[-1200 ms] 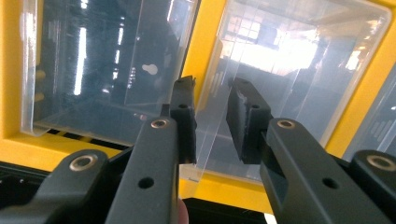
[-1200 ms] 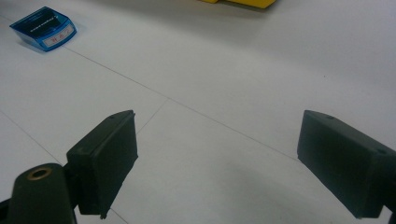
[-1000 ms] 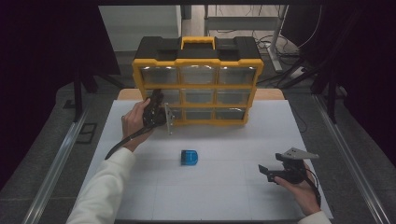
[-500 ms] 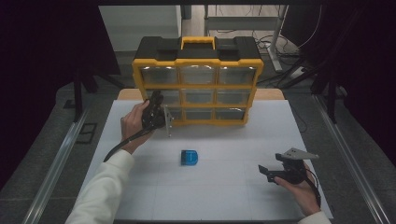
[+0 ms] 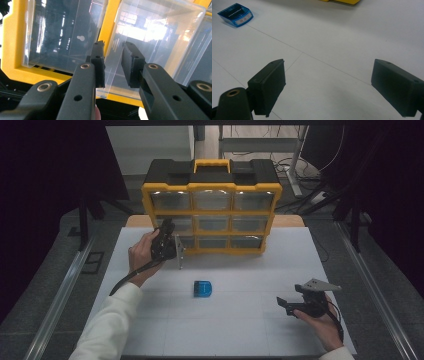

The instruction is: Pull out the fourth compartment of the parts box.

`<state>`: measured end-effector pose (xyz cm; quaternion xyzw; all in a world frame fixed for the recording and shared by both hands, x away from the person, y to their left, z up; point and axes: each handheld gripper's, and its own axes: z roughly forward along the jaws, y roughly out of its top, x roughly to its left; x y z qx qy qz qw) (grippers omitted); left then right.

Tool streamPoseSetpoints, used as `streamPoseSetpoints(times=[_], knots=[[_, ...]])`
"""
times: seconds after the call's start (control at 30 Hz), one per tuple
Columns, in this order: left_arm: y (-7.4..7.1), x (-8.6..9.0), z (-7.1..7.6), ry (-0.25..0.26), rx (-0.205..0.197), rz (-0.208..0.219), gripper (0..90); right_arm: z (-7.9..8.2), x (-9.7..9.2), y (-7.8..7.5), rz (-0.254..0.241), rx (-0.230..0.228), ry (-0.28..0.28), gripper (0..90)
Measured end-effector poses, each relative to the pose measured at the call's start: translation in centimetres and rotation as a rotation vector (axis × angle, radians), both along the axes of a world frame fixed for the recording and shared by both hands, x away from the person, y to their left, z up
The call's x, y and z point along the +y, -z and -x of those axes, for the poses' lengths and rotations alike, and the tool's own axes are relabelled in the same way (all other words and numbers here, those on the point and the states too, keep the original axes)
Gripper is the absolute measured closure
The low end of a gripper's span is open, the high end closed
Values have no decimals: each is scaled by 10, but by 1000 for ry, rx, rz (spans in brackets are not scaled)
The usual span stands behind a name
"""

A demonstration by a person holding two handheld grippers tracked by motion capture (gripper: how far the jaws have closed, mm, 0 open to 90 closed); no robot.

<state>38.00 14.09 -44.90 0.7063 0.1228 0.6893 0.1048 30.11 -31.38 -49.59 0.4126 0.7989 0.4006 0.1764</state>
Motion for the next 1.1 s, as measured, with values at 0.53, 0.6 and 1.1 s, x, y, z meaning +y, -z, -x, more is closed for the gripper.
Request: streamPoseSetpoints(times=[0.53, 0.6, 1.1], knots=[[0, 0, 6, 4, 0, -4, 732, 0, 0, 0, 3, -2, 1, 125], [0, 0, 7, 9, 0, 2, 732, 0, 0, 0, 4, -1, 1, 124], [0, 0, 13, 17, -3, 5, 732, 0, 0, 0, 4, 0, -1, 124]])
